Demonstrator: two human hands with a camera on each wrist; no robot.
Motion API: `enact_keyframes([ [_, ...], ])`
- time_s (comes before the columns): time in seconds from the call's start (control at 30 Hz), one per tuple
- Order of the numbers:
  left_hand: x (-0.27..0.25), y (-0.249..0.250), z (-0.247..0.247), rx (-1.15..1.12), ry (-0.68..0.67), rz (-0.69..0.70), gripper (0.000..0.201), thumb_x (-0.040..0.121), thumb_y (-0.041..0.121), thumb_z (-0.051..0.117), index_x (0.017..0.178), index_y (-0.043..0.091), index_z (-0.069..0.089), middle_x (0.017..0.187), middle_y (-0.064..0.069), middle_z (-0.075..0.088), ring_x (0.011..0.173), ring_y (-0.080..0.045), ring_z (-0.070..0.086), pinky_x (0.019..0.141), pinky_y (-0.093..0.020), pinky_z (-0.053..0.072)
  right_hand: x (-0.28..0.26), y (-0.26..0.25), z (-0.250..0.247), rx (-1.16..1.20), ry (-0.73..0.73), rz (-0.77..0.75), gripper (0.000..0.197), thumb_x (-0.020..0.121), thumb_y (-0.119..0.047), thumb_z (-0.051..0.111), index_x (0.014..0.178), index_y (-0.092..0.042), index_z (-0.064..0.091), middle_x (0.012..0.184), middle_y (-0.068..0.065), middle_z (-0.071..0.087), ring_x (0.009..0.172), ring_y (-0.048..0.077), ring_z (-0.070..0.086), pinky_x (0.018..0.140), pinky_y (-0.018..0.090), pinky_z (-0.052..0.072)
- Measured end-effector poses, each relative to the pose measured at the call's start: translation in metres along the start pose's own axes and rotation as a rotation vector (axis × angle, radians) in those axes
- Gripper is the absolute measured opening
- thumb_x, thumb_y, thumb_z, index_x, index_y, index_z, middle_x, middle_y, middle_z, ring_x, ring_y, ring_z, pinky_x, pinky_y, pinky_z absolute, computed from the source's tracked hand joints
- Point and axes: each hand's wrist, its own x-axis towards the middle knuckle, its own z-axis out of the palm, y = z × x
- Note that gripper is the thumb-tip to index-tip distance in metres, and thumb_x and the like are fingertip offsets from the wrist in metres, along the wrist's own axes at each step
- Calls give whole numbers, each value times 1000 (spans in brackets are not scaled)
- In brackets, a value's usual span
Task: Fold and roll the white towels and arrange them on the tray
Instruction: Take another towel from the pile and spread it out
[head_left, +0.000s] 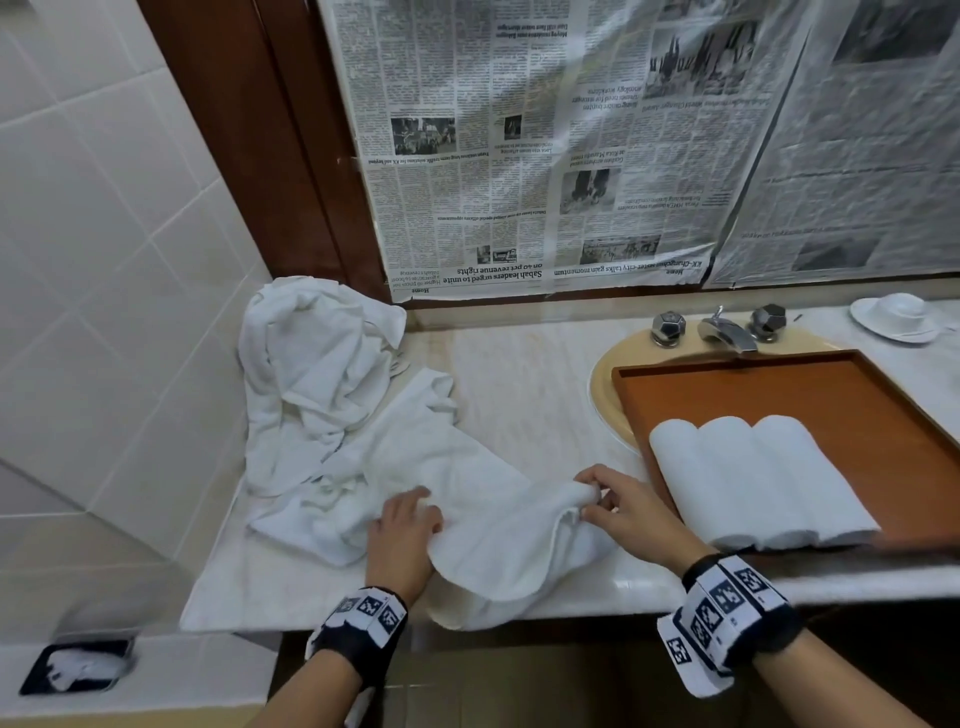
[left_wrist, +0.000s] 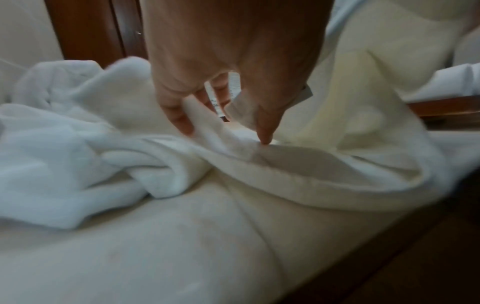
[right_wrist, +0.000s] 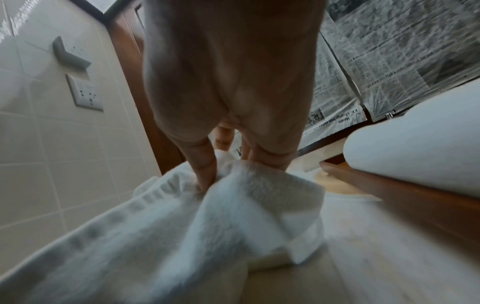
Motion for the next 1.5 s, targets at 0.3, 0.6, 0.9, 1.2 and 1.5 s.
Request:
enact_keyframes([
  [0.3,14,-33,-19,107,-79,-156,26,79,14,56,101,26,62,110,3,61,102,-26,58,84,-39,41,7,-3,46,-47,-15,133,46,93,-20,65,135,-33,51,108,-5,60,82,4,59,69,6,41],
  [0.6,-25,20,-8,-555,-198,281,17,83,29,68,98,23,64,96,10,66,89,-8,59,75,-14,40,10,-26,77,-340,-313,-60,88,92,-11,55,153,-52,8,94,-7,44,76,7,49,75,17,40],
  [0.9,-21,-11,-2,-614,-198,161,30,79,39,64,108,29,66,113,14,66,107,-4,59,96,-17,41,28,-25,103,-311,-223,28,53,87,-14,64,139,-21,54,122,7,54,112,24,56,99,27,39],
  [1.2,5,-15,-17,-723,-205,71,27,79,30,73,103,36,64,108,21,66,99,-1,61,90,-24,49,37,-21,88,-58,-80,62,45,83,-13,72,126,-22,64,117,-6,63,72,-4,54,73,5,40],
  [1.5,27,-43,-29,-621,-107,4,35,86,25,75,118,31,62,121,16,61,109,-5,57,94,-29,48,52,-12,82,73,-92,131,45,79,-25,81,121,-28,67,109,-8,63,84,2,56,87,20,48],
])
